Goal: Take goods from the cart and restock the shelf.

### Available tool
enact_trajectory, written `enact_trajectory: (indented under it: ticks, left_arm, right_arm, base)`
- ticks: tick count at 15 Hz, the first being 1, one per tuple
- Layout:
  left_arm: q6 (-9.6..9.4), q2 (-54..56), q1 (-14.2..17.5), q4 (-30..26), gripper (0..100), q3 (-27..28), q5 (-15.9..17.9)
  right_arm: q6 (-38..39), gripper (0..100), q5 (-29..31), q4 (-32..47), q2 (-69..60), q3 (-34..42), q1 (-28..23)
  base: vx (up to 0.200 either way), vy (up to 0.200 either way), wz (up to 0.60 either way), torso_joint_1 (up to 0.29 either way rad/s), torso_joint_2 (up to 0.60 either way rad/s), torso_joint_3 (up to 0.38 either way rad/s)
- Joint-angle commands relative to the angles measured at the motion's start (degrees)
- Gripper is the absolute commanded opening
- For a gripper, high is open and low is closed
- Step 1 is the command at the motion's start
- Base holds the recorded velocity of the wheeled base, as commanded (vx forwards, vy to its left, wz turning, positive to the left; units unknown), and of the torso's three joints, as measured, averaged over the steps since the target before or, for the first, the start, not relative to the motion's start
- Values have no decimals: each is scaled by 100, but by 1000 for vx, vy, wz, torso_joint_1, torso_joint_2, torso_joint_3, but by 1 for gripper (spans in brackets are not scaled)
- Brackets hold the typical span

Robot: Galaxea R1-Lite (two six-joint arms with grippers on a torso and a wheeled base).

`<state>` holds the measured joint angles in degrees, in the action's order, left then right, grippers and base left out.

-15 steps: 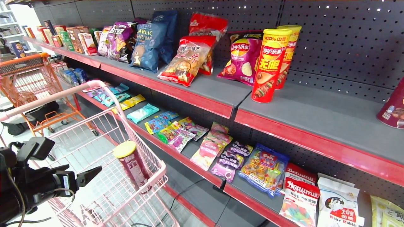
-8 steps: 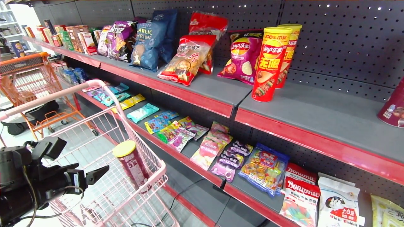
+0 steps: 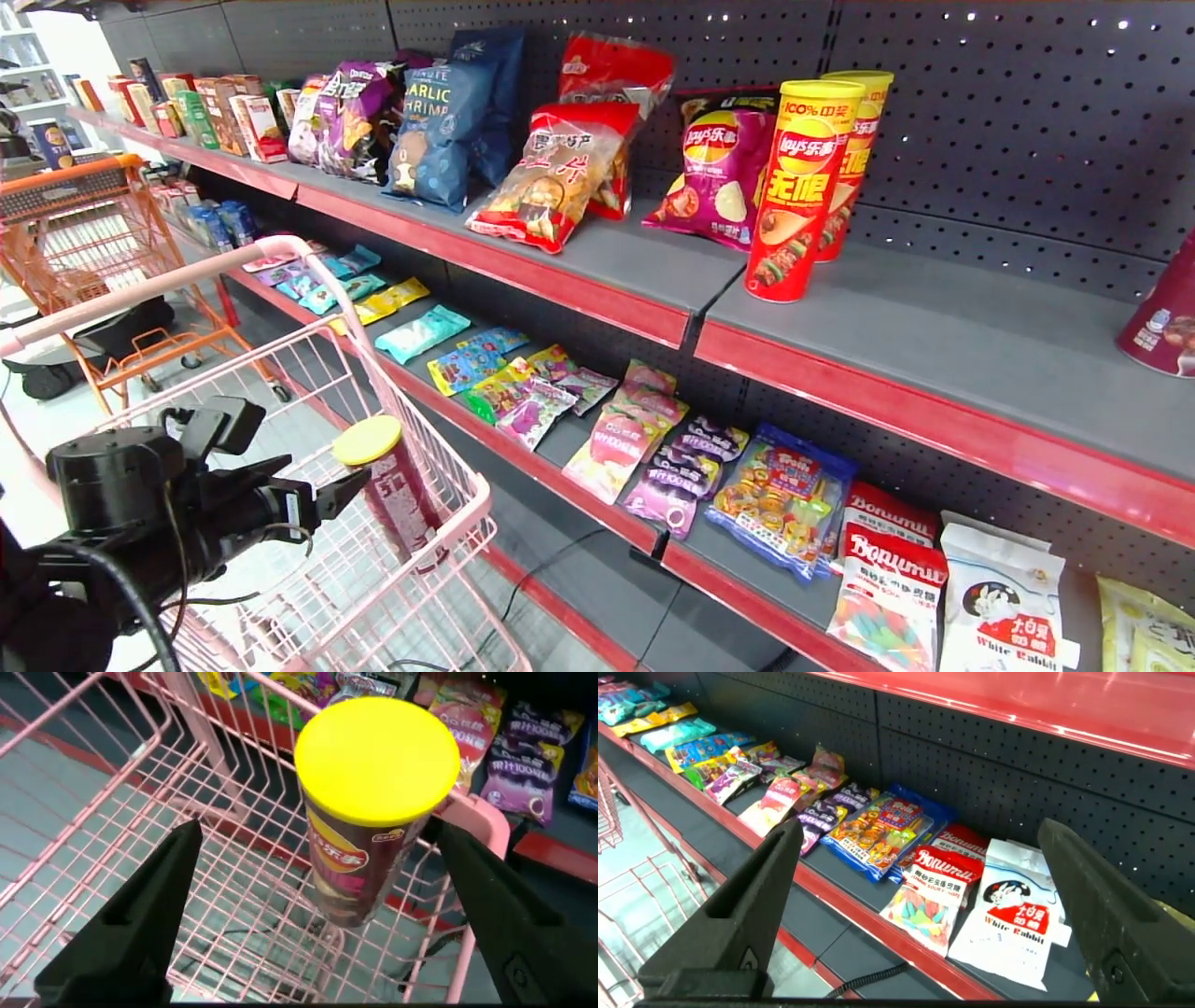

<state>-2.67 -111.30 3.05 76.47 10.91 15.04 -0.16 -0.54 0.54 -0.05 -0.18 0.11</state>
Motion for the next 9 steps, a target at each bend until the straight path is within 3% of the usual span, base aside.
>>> enact_trajectory:
  ticks: [1,9]
  left_arm:
    - [3,-639,-173,158,100,16,-1]
    - [-5,-1324,-454,553,100,394,7]
  right_arm:
    - [-2,100,-8,-1,5,1,7]
    - [-2,100,-8,-1,5,1,7]
  base:
    - [0,0,0,0,0,0]
    - [0,0,0,0,0,0]
